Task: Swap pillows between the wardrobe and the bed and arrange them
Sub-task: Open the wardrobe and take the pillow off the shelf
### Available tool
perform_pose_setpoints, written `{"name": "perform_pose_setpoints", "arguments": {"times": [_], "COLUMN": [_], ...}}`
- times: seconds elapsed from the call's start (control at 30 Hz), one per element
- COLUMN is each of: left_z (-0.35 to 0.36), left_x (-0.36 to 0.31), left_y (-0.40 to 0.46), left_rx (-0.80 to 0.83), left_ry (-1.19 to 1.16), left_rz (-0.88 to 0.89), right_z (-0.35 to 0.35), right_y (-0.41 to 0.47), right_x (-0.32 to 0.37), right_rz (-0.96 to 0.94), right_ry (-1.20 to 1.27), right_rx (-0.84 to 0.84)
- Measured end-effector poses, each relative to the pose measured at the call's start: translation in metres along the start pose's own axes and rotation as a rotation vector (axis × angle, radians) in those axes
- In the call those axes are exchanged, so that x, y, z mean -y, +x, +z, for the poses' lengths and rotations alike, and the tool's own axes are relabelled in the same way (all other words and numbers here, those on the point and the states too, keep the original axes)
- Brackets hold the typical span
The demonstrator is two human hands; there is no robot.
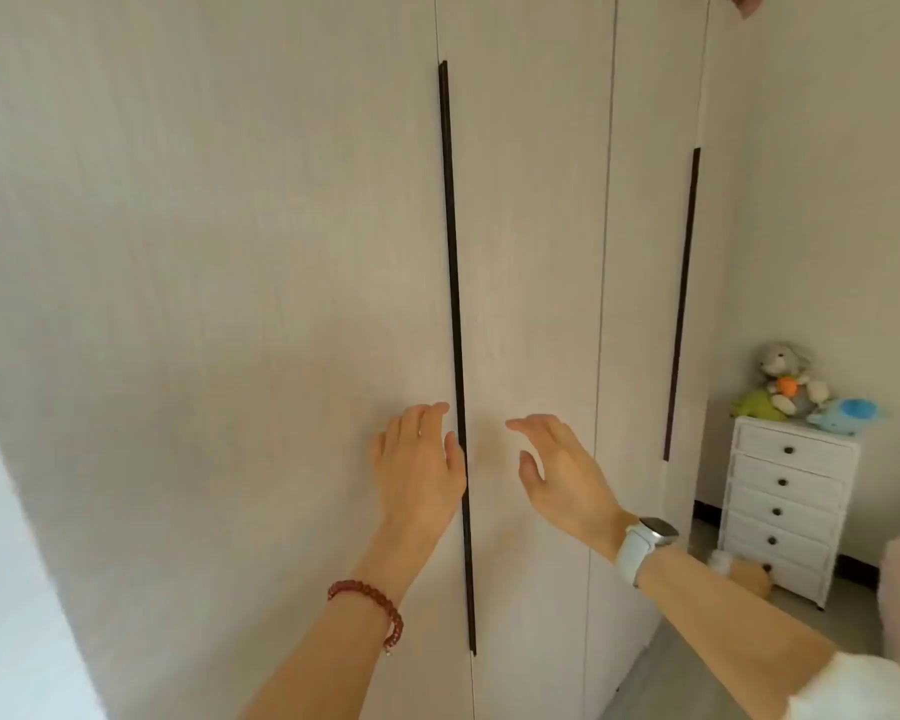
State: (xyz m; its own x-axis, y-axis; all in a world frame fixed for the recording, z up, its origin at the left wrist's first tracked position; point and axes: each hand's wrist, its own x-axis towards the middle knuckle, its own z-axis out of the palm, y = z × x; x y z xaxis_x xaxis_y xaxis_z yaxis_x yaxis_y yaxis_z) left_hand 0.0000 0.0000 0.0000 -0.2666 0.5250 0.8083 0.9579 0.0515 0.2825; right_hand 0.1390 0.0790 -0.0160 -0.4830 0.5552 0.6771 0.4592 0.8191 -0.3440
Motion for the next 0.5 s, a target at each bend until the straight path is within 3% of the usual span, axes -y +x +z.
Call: {"name": "perform_pose_setpoints", "arguments": {"times": [0.1,0.3,0.5], "left_z": [0.034,0.092,0.129], "left_x": [0.007,0.023,0.002], "left_y": [0.005,0.008,0.009], "left_rx": [-0.124,-0.289,-0.305], "left_ry": [0.124,0.342,0.55], "left_rz": [0.011,-0.056,-0.25], "right_z": [0.017,0.073,0.101], "right_y": [0.032,0.093,0.115], "right_x": [-0.026,-0.091,-0.131], "right_rz": [-0.089,-0.391,-0.601], "right_ry": [-0.098,-0.326,-0.295], "right_rx": [-0.047,0.047,-0.031]}}
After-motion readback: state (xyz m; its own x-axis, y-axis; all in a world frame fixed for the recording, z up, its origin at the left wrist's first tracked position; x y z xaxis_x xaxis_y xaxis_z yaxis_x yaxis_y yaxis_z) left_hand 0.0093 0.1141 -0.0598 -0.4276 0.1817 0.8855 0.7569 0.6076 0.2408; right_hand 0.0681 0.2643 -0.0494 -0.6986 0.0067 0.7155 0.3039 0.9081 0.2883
